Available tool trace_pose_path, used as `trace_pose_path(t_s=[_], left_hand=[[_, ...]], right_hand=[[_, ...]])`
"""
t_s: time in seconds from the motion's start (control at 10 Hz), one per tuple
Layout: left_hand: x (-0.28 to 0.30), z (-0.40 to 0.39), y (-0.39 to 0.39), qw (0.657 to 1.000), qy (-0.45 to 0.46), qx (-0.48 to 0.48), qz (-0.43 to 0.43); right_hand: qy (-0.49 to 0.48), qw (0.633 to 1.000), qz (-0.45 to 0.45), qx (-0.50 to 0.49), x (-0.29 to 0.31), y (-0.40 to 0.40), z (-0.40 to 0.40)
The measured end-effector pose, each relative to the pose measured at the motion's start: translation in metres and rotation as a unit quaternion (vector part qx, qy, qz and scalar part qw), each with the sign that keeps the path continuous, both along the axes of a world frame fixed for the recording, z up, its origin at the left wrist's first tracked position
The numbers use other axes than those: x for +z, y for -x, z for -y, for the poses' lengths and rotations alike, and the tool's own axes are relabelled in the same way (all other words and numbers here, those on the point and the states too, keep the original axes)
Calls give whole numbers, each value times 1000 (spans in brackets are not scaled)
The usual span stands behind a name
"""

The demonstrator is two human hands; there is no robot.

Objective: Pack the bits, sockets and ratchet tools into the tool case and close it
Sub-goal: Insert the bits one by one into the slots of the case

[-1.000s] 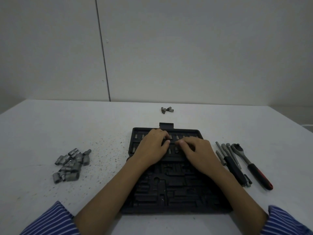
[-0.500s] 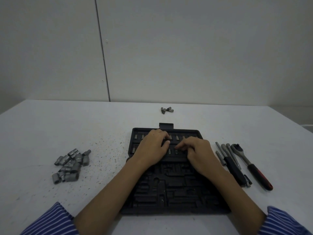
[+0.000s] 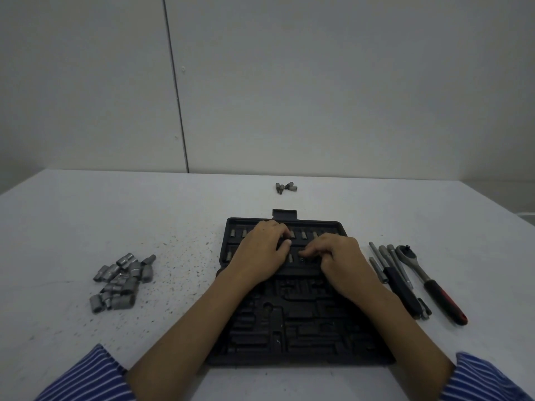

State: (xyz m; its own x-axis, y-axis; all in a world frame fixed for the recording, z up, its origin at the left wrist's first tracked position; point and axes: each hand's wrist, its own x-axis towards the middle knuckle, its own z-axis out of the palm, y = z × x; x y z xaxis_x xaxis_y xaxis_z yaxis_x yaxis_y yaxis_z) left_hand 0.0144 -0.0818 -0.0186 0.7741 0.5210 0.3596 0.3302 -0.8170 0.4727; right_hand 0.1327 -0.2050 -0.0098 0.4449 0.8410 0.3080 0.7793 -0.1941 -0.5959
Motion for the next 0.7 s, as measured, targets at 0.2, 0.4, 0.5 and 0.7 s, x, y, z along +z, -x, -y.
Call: trace_pose_path(t_s=[0.2, 0.4, 0.5, 0.7], left_hand=[[0, 0, 1, 1000, 3, 1, 1], [1, 1, 1, 1000, 5, 1, -2], [1, 1, 1, 1000, 3, 1, 0], [1, 1, 1, 1000, 2, 1, -4]], right_hand=[[6, 1000, 3, 4, -2, 0, 1], [-7, 1000, 16, -1, -3, 2, 2], [-7, 1000, 29, -2, -2, 4, 3], [-24, 999, 31, -7, -1, 5, 4]])
